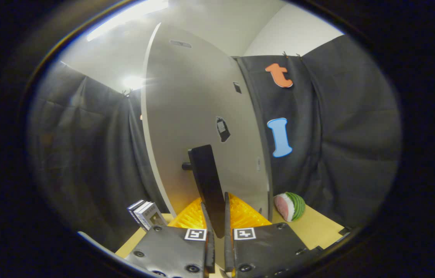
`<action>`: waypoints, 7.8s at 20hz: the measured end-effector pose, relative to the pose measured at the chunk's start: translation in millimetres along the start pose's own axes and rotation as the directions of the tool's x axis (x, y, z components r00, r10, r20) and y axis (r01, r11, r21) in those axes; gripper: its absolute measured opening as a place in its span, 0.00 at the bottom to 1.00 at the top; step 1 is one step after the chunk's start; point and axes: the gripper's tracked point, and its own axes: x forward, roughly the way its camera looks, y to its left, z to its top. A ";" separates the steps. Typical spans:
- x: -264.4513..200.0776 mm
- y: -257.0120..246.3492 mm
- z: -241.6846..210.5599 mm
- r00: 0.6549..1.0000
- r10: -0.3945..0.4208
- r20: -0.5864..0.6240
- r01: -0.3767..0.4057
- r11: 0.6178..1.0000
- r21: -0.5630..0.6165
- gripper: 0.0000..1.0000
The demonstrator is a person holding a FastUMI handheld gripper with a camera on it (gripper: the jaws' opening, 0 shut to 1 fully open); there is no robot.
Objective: Open the shoe cabinet door, grab the shoes and put them into the shoe cabinet, then close the shoe cabinet door.
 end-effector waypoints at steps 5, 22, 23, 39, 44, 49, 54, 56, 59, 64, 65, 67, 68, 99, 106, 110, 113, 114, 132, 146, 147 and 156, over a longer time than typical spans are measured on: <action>-16.8 -50.9 8.6 0.998 -0.061 0.021 0.062 0.998 -0.016 0.10; -23.9 -128.1 22.0 0.997 -0.077 0.032 0.078 0.997 -0.029 0.06; -25.0 -130.0 22.5 0.997 -0.076 0.033 0.077 0.996 -0.034 0.05; -77.2 -184.5 13.7 0.975 -0.218 0.041 0.218 0.976 -0.001 0.02; -78.5 -152.3 -1.6 0.988 -0.154 0.020 0.155 0.987 -0.039 0.02; -68.6 -111.4 -27.6 0.997 -0.070 -0.032 0.068 0.995 -0.076 0.02; -55.9 -69.9 -62.2 0.994 0.005 -0.111 -0.017 0.994 -0.108 0.02; -52.4 -61.1 -76.5 0.989 0.029 -0.148 -0.046 0.993 -0.108 0.03; -43.0 -38.4 -111.1 0.969 0.062 -0.238 -0.088 0.991 -0.100 0.06; -22.4 -13.2 -170.6 0.923 0.086 -0.374 -0.130 0.987 -0.096 0.06; -19.0 -9.2 -182.4 0.916 0.086 -0.393 -0.132 0.987 -0.091 0.05; -14.0 2.3 -209.9 0.892 0.095 -0.443 -0.150 0.985 -0.091 0.08; -11.1 5.7 -225.5 0.875 0.091 -0.475 -0.155 0.983 -0.097 0.09; -11.2 -15.1 -516.6 0.376 -0.190 -0.907 -0.087 0.967 -0.239 0.24; -5.5 -23.2 -520.7 0.380 -0.242 -0.893 -0.133 0.941 -0.312 0.17; -3.0 -20.0 -518.6 0.399 -0.227 -0.888 -0.103 0.951 -0.290 0.03; -2.5 -19.6 -516.9 0.395 -0.208 -0.895 -0.061 0.966 -0.252 0.03; -1.5 -19.4 -516.1 0.398 -0.211 -0.893 -0.052 0.967 -0.251 0.03; 74.0 -29.3 -356.8 0.664 -0.301 -0.684 0.167 0.952 -0.257 0.03; 147.9 -6.3 -185.3 0.846 -0.331 -0.417 0.198 0.923 -0.330 0.02; 154.4 -4.4 -176.9 0.856 -0.324 -0.404 0.191 0.922 -0.336 0.02; 228.8 3.0 -127.3 0.904 -0.244 -0.351 0.104 0.923 -0.372 0.02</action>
